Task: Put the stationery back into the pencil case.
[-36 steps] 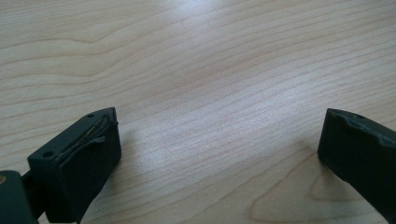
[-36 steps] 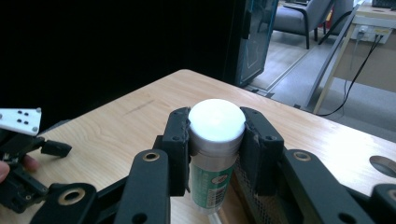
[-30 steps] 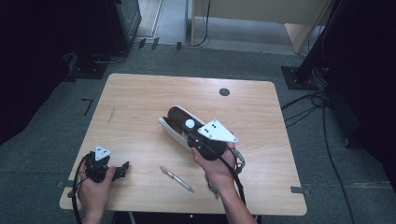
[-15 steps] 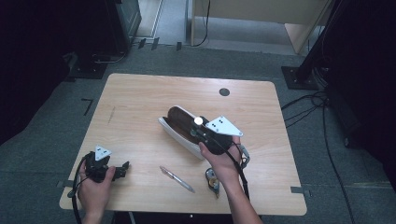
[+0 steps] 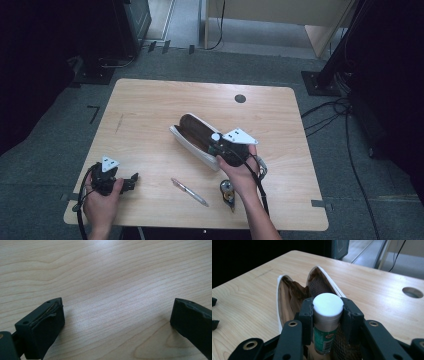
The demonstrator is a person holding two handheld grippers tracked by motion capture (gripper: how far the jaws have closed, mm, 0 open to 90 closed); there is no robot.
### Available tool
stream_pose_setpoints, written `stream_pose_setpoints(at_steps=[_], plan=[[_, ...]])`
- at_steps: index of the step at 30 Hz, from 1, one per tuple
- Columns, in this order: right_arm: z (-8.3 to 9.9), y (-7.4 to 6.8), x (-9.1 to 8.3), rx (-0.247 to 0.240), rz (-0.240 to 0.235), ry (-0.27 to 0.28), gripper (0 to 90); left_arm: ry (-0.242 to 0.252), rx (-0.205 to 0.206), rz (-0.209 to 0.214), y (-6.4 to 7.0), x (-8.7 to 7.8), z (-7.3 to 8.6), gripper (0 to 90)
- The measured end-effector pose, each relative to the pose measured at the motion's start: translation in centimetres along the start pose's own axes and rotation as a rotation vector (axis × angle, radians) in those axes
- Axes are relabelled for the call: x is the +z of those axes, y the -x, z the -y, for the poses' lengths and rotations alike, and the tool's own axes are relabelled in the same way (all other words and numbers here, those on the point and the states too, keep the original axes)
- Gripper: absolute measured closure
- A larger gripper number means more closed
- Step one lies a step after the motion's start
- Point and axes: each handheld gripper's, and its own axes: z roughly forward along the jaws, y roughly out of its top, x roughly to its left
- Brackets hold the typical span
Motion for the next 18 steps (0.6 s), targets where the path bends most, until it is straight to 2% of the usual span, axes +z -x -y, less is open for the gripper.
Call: stream_pose_setpoints(at_steps=[10, 15, 18], plan=[[0.9, 0.2, 1.3, 0.007, -0.035, -0.058, 65.5, 0.000, 0.000, 0.000, 0.0, 0.0, 0.0, 0.0], [0.7, 0.3, 2.1, 0.024, -0.044, -0.058, 65.6, 0.000, 0.001, 0.000, 0.0, 0.0, 0.0, 0.0], [0.2, 0.1, 2.6, 0.009, -0.044, -0.054, 65.5, 0.000, 0.001, 0.000, 0.0, 0.0, 0.0, 0.0]])
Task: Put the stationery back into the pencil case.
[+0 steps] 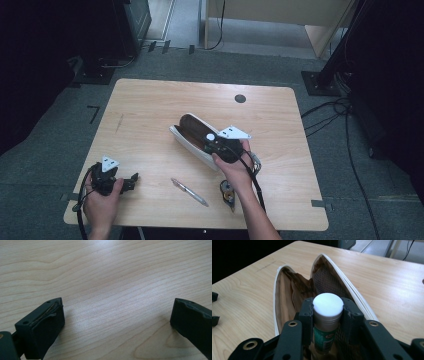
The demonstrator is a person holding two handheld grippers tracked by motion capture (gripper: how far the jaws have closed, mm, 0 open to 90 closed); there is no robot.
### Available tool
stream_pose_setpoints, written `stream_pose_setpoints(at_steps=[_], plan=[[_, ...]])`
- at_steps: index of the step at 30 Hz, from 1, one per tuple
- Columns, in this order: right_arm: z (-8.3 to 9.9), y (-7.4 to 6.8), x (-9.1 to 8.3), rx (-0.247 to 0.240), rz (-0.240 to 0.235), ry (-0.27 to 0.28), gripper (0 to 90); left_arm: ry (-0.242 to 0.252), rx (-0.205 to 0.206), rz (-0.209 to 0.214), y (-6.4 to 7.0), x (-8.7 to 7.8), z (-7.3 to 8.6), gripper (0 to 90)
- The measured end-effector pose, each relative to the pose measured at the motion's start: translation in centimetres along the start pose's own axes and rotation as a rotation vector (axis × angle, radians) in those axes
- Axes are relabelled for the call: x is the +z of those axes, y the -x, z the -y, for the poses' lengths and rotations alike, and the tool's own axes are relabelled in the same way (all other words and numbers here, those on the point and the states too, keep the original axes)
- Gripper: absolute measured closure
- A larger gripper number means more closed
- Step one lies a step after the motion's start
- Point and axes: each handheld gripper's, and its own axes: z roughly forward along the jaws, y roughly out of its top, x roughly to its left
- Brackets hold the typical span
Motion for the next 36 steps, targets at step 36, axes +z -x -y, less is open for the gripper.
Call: stream_pose_setpoints(at_steps=[36], plan=[[-2.0, -0.1, 6.0, -0.116, -0.082, -0.176, 65.6, -0.001, 0.000, 0.000, 0.0, 0.0, 0.0, 0.0]])
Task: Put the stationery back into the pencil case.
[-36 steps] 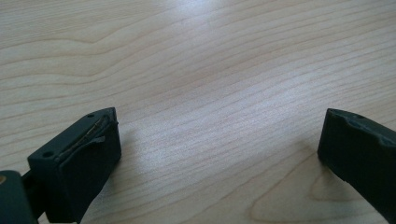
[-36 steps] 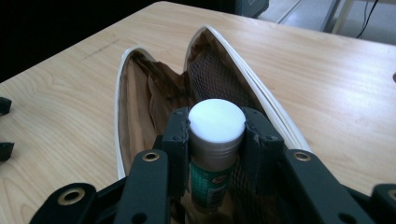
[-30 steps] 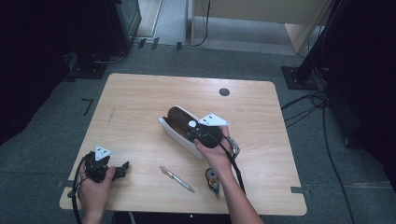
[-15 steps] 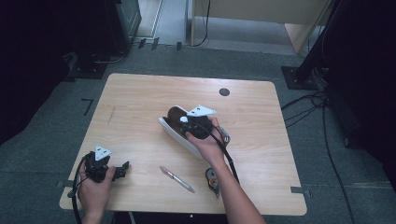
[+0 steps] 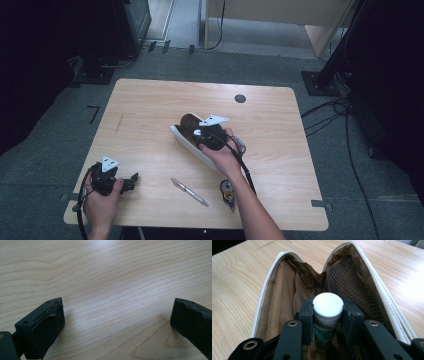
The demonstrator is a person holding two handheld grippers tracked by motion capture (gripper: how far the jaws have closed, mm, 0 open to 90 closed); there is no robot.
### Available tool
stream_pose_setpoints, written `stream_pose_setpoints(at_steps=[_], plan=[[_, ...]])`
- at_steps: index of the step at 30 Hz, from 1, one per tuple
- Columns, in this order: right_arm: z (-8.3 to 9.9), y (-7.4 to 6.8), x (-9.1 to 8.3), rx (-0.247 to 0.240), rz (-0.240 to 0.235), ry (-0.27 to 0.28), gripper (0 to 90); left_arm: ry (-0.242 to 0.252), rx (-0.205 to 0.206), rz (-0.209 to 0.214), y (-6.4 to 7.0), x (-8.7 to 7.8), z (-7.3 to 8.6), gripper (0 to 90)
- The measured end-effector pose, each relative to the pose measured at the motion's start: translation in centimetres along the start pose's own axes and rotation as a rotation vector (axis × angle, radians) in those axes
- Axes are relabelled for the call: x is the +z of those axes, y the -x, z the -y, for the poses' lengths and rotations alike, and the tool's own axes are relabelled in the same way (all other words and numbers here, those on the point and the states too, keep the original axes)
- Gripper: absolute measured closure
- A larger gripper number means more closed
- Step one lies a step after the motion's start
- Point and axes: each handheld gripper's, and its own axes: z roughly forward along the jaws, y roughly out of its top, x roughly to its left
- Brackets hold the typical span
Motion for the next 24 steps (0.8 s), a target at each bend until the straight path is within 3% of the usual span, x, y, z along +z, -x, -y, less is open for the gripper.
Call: stream_pose_setpoints(at_steps=[12, 24], plan=[[1.0, 0.0, -1.4, 0.005, -0.002, -0.020, 65.4, 0.000, 0.000, 0.000, 0.0, 0.0, 0.0, 0.0], [3.2, 0.7, -3.8, 0.017, -0.026, -0.060, 65.5, 0.000, 0.000, 0.000, 0.0, 0.0, 0.0, 0.0]])
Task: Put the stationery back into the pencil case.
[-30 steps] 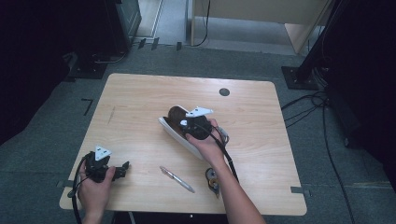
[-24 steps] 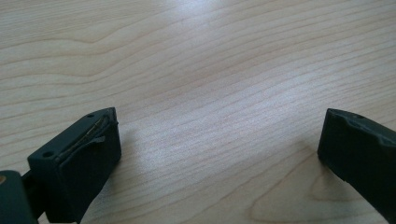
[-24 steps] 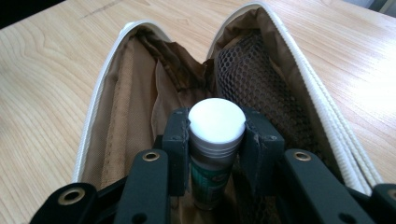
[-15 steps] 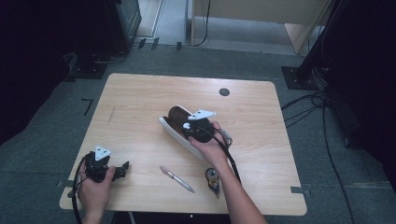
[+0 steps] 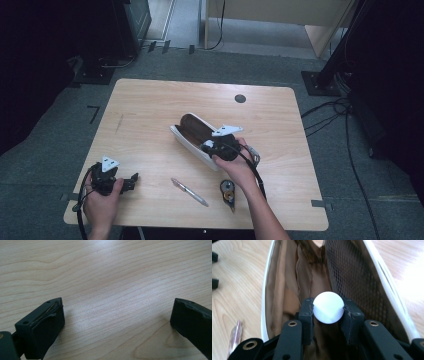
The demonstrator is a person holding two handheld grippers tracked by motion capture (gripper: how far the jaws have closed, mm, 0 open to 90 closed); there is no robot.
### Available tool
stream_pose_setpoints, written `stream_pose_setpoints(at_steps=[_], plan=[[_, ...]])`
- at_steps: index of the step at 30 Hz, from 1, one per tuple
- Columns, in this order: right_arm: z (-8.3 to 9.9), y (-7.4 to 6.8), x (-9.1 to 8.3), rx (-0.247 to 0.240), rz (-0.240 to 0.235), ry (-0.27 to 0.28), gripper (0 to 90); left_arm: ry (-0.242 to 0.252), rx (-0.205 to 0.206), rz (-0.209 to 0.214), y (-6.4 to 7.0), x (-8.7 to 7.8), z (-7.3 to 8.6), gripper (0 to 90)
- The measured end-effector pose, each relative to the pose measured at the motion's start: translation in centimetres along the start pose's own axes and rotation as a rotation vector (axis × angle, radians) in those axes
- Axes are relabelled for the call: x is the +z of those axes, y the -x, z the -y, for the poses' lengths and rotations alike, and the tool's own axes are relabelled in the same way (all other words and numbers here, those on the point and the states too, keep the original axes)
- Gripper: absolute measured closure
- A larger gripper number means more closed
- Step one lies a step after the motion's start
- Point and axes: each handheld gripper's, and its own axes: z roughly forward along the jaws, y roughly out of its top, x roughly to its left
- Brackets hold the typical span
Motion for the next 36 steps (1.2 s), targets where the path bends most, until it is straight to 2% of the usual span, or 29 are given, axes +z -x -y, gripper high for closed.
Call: stream_pose_setpoints(at_steps=[7, 14, 17, 22, 29, 36], plan=[[1.3, -0.2, -0.3, -0.032, 0.008, -0.051, 65.6, 0.000, 0.000, 0.000, 0.0, 0.0, 0.0, 0.0], [0.9, -0.4, 0.0, -0.036, 0.015, -0.043, 65.6, 0.000, 0.000, 0.000, 0.0, 0.0, 0.0, 0.0], [0.7, -0.5, 0.2, -0.033, 0.017, -0.032, 65.6, 0.000, 0.000, 0.000, 0.0, 0.0, 0.0, 0.0], [0.3, -0.7, 0.6, -0.040, 0.024, -0.043, 65.6, 0.000, 0.000, 0.000, 0.0, 0.0, 0.0, 0.0], [-1.0, -1.2, 1.3, -0.064, 0.037, -0.050, 65.5, 0.000, 0.000, 0.000, 0.0, 0.0, 0.0, 0.0], [-2.2, -1.7, 1.6, -0.062, 0.047, -0.033, 65.6, 0.000, 0.000, 0.000, 0.0, 0.0, 0.0, 0.0]])
